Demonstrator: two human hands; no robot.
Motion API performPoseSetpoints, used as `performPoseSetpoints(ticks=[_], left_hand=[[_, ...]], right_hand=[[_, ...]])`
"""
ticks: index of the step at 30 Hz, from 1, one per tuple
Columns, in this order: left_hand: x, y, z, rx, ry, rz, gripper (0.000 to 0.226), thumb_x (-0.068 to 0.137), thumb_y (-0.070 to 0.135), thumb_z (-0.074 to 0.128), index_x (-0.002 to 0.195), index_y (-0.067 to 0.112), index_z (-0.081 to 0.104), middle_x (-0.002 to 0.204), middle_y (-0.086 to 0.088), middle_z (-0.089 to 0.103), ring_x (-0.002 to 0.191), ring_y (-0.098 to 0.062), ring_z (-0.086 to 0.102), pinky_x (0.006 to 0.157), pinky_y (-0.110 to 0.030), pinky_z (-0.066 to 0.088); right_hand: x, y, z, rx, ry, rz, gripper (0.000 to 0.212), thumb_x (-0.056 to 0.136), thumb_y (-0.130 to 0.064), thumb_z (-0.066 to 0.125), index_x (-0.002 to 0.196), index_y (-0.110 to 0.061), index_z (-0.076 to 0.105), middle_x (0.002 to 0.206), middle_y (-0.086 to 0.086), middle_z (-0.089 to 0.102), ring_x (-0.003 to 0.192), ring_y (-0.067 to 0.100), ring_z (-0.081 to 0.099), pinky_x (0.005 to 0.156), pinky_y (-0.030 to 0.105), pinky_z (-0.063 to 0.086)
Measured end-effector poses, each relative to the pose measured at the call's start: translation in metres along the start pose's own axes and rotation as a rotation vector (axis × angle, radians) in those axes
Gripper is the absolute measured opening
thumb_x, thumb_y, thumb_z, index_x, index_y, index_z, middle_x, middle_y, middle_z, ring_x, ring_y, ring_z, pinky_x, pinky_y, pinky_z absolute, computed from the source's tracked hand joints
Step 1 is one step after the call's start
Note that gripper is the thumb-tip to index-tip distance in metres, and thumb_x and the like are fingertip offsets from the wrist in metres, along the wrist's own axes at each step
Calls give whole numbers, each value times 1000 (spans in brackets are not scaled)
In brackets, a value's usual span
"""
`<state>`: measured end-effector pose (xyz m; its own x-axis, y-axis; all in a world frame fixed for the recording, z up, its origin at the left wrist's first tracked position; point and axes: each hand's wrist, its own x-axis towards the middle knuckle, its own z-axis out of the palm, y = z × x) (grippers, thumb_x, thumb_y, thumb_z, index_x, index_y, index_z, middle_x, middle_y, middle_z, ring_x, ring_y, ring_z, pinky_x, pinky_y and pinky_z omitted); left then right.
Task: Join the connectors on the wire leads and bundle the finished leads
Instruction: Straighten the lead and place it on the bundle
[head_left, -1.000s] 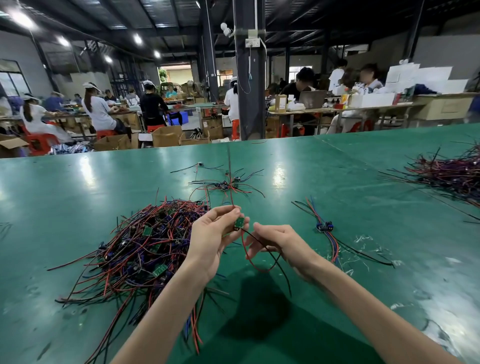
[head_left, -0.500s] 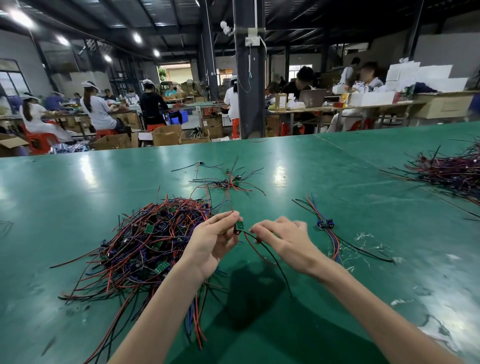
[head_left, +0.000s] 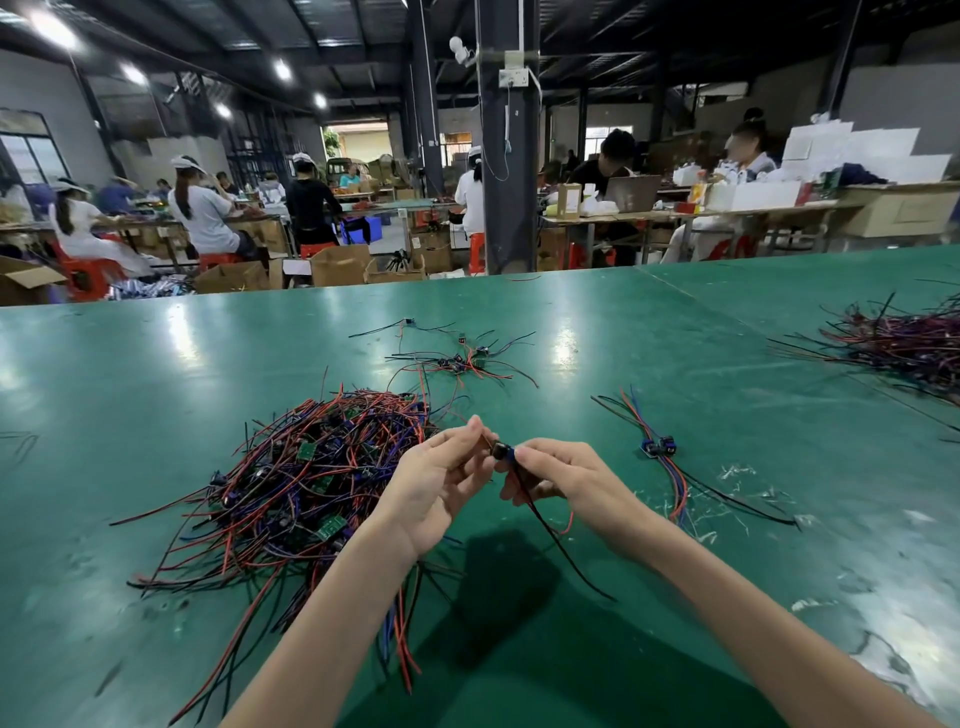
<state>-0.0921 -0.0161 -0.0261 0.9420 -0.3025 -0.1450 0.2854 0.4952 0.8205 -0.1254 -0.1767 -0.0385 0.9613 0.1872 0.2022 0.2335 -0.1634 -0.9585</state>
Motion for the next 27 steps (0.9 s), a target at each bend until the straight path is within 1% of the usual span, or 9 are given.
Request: performPoseSetpoints(ticks=[5, 10, 14, 16, 18, 20, 21, 23, 27], left_hand=[[-1, -8, 3, 39, -29, 11, 9, 78, 6, 66, 87, 5, 63, 69, -4, 66, 55, -8, 61, 56, -18, 55], [-4, -14, 6, 501, 7, 189, 6, 83, 2, 67, 88, 6, 68, 72, -3, 67, 64, -7, 63, 58, -18, 52], [14, 4, 10, 520, 81, 223, 7, 78, 3, 73, 78, 2, 67, 60, -1, 61, 49, -8, 56, 52, -21, 53], [40, 24, 17, 473, 148, 164, 11, 78, 1, 73, 83, -3, 64, 66, -7, 63, 49, -11, 59, 52, -22, 54], [69, 46, 29, 366, 204, 121, 12, 81, -3, 69, 90, -6, 62, 81, -15, 66, 58, -17, 65, 56, -23, 57], [97, 65, 37, 272, 262, 142, 18, 88, -1, 61, 106, 1, 62, 107, -22, 64, 86, -25, 68, 84, -25, 55], [110, 73, 36, 162, 287, 136, 24, 94, 6, 56, 116, 16, 59, 124, -22, 58, 107, -28, 62, 104, -24, 41], [127, 81, 34, 300, 304, 152, 38, 99, 18, 47, 136, 26, 44, 143, -17, 44, 129, -28, 45, 118, -32, 15], [121, 94, 29, 471, 235, 112, 48, 96, 8, 53, 138, -6, 35, 129, -20, 51, 112, -24, 55, 104, -30, 41]], right_hand=[[4, 4, 2, 165, 64, 83, 33, 101, -17, 40, 81, -10, 65, 70, 6, 67, 63, 15, 60, 64, 24, 51], [6, 13, 5, 173, 127, 111, 30, 99, -19, 45, 81, -10, 67, 69, 2, 68, 63, 11, 61, 63, 22, 49], [10, 32, 3, -327, 403, 31, 29, 100, -28, 45, 92, -9, 65, 95, 3, 65, 91, 17, 53, 87, 35, 38], [11, 39, 2, -570, 567, -57, 27, 101, -31, 41, 95, -14, 62, 100, -2, 57, 95, 16, 44, 89, 36, 33], [13, 40, 1, -583, 646, -116, 35, 99, -39, 33, 98, -17, 60, 101, -4, 54, 96, 14, 41, 88, 34, 31], [14, 41, -1, -577, 675, -133, 44, 95, -44, 26, 101, -17, 59, 102, -5, 53, 98, 14, 41, 88, 32, 29], [14, 43, -2, -613, 679, -138, 47, 94, -47, 23, 103, -17, 59, 103, -5, 53, 99, 14, 41, 88, 31, 28], [11, 46, -5, -710, 676, -157, 53, 93, -50, 22, 106, -15, 59, 106, -3, 56, 101, 16, 44, 89, 30, 28], [13, 51, -7, -905, 619, -154, 49, 94, -44, 28, 109, -12, 62, 106, 2, 60, 102, 23, 50, 91, 37, 33]])
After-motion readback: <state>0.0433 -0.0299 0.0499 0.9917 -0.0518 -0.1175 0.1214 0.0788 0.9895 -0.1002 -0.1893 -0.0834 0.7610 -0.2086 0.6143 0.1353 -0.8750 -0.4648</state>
